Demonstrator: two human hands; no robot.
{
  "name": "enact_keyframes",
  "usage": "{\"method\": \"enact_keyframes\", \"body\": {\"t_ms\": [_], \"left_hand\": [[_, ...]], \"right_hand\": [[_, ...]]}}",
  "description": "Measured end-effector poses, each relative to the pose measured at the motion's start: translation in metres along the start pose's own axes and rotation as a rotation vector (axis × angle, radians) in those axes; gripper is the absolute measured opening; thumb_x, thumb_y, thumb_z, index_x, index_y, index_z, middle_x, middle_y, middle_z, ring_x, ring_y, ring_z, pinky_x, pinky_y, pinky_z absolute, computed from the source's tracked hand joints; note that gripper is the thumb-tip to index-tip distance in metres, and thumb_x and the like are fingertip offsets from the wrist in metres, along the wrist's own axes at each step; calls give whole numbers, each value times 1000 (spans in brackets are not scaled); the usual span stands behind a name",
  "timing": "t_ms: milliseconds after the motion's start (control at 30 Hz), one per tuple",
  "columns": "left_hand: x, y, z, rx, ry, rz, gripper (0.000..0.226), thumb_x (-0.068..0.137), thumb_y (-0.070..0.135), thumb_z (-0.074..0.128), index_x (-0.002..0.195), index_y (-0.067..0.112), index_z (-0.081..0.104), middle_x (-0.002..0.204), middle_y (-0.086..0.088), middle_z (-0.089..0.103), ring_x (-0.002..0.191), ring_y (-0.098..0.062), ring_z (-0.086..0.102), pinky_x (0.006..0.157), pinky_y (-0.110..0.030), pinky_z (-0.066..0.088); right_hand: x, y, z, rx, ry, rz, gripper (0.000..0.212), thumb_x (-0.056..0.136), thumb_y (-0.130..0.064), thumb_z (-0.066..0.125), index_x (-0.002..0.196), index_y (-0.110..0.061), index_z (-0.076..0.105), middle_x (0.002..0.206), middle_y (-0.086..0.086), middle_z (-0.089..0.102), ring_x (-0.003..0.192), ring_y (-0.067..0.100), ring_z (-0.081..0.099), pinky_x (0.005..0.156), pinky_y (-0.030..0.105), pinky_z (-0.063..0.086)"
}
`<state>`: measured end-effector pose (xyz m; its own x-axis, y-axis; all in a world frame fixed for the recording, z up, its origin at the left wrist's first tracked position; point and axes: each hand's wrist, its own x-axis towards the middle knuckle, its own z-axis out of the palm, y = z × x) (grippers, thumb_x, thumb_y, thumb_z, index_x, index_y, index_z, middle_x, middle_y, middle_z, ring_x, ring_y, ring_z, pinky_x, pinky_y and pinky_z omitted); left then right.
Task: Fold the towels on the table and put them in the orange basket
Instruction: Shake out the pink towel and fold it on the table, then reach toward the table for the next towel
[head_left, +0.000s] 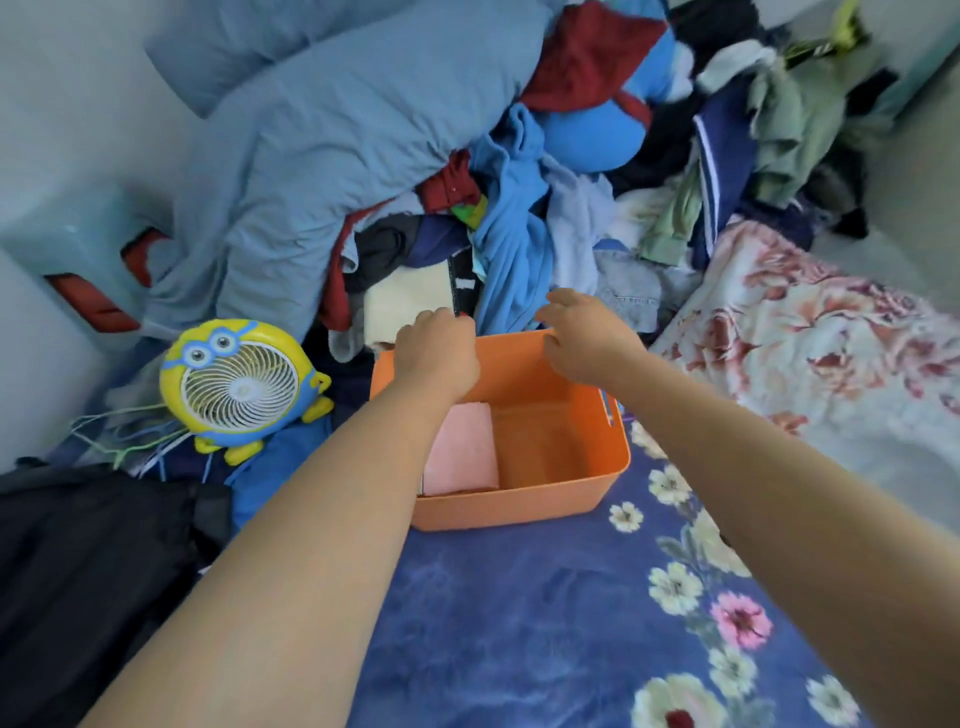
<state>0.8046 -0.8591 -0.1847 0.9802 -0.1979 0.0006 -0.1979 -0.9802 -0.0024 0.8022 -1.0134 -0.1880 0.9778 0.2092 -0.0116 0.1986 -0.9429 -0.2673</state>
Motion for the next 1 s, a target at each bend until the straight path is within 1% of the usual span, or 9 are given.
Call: {"method": "enact_keyframes", "body": {"t_ms": [67,167,300,400,567,633,700,867,1000], "left_hand": [[-23,13,-25,25,38,16,28,88,6,42,112,4,56,118,-15,51,114,-33,44,86,-39,39],[-63,39,-61,40,91,76,28,88,8,43,113,5,55,120,-15,51,114,-34,45,85,-39,39],[-128,81,-98,50,131,222,30,91,15,42,118,7,52,125,-15,49,118,-33,44,89,-38,40],[-158,107,-111,70,122,291,31,92,13,41,121,8,50,128,-15,47,120,-32,42,92,-40,39],[-254,180,-123,70,117,547,35,92,12,39,126,7,47,134,-17,44,124,-34,41,96,-42,39],[-287,207,-122,67,97,631,35,91,11,39,124,8,49,133,-16,46,123,-34,43,96,-41,39],[-338,251,-122,37,85,766,34,89,11,40,122,8,50,132,-15,47,122,-34,45,94,-40,41],[-462,353,-127,-4,122,1111,34,90,17,40,120,5,51,129,-16,48,123,-32,41,97,-39,38],[-565,428,-130,-41,148,1333,33,90,18,40,119,7,52,126,-15,49,121,-31,42,95,-38,39]], "right_hand": [[-32,-1,-26,-17,59,20,39,89,-7,39,126,-5,48,143,11,34,131,30,33,101,43,38],[-93,-3,-61,-66,161,65,36,89,-7,38,122,-6,51,137,11,41,127,31,37,95,41,43],[-196,-7,-102,-130,277,178,34,87,-8,41,119,-4,53,131,14,45,117,33,45,92,42,45],[-249,-9,-118,-166,326,245,33,86,-8,43,117,-4,55,130,13,47,116,31,46,93,38,44],[-398,-17,-124,-214,438,519,33,87,-11,44,117,-8,56,126,14,50,115,34,47,91,40,45],[-446,-18,-118,-214,440,593,35,86,-10,45,119,-10,55,129,12,49,118,32,45,95,39,42],[-520,-20,-113,-228,429,746,36,85,-8,45,120,-10,55,131,11,48,120,32,43,96,39,42],[-692,-21,-113,-281,451,1082,33,86,-11,45,117,-9,55,127,10,49,116,31,47,95,36,43],[-817,-34,-115,-332,475,1292,29,85,-11,45,111,-7,57,120,12,53,108,34,51,86,36,44]]}}
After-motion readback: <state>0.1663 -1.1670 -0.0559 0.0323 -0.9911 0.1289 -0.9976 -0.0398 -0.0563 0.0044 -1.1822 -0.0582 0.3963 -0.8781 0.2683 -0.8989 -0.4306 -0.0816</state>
